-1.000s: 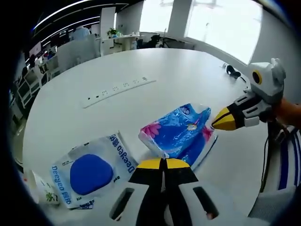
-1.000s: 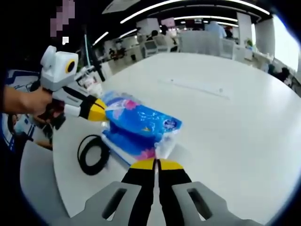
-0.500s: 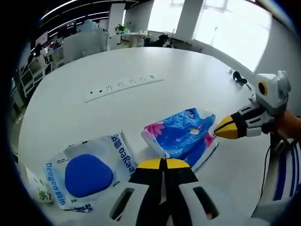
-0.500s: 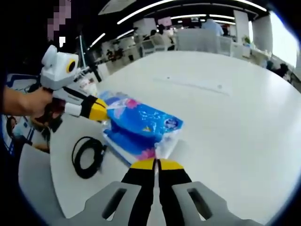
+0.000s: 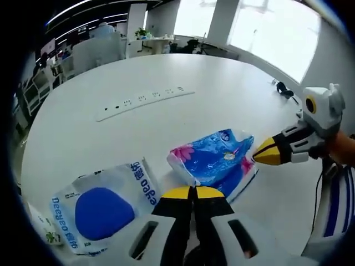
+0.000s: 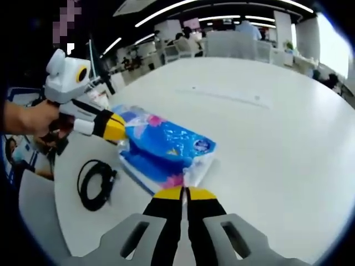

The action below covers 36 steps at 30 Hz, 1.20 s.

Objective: Arrange the tabletop items into an orderly group along one side of the table until the central work area is clear of visible clutter.

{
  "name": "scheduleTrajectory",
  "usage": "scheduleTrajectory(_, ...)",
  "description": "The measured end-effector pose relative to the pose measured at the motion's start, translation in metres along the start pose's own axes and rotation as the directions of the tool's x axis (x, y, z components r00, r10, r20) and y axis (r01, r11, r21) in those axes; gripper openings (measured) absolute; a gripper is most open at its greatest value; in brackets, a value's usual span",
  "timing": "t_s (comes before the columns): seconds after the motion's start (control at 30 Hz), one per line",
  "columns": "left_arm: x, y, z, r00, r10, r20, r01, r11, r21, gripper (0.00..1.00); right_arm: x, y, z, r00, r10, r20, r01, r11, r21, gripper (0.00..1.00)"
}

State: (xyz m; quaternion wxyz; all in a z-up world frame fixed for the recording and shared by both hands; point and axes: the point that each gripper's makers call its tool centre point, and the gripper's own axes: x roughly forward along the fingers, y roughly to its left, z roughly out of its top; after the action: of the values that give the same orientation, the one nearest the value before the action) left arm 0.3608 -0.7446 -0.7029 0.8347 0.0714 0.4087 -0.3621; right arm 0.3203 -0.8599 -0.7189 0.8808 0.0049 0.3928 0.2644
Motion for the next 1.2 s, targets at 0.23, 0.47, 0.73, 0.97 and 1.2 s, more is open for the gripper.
scheduleTrajectory(0.23, 0.008, 0.005, -0.002, 0.999, 0.024, -0.024, -0.023, 1.000, 0.012, 0.00, 0.004, -0.003, 0.003, 1.000, -0.015, 0.002, 0.015, 1.000, 0.009, 0.00)
scheduleTrajectory(0.47, 0.014, 0.010, -0.002, 0.998, 0.054, -0.040, -0.054, 0.998, 0.024, 0.01, 0.009, -0.007, 0.004, 0.999, -0.041, 0.002, 0.041, 0.998, 0.041, 0.00)
scheduleTrajectory(0.73, 0.016, 0.017, -0.004, 0.995, 0.093, -0.034, -0.091, 0.994, 0.063, 0.07, 0.012, -0.014, 0.002, 0.997, -0.075, 0.001, 0.075, 0.994, 0.083, 0.00)
scheduleTrajectory(0.97, 0.016, 0.020, 0.001, 0.995, 0.103, -0.017, -0.102, 0.993, 0.066, 0.09, 0.015, -0.017, 0.006, 0.995, -0.099, 0.005, 0.098, 0.989, 0.115, 0.00)
scheduleTrajectory(1.2, 0.016, 0.025, 0.006, 0.992, 0.126, 0.003, -0.126, 0.988, 0.091, 0.10, 0.016, -0.016, 0.006, 0.994, -0.113, 0.014, 0.109, 0.983, 0.146, 0.00)
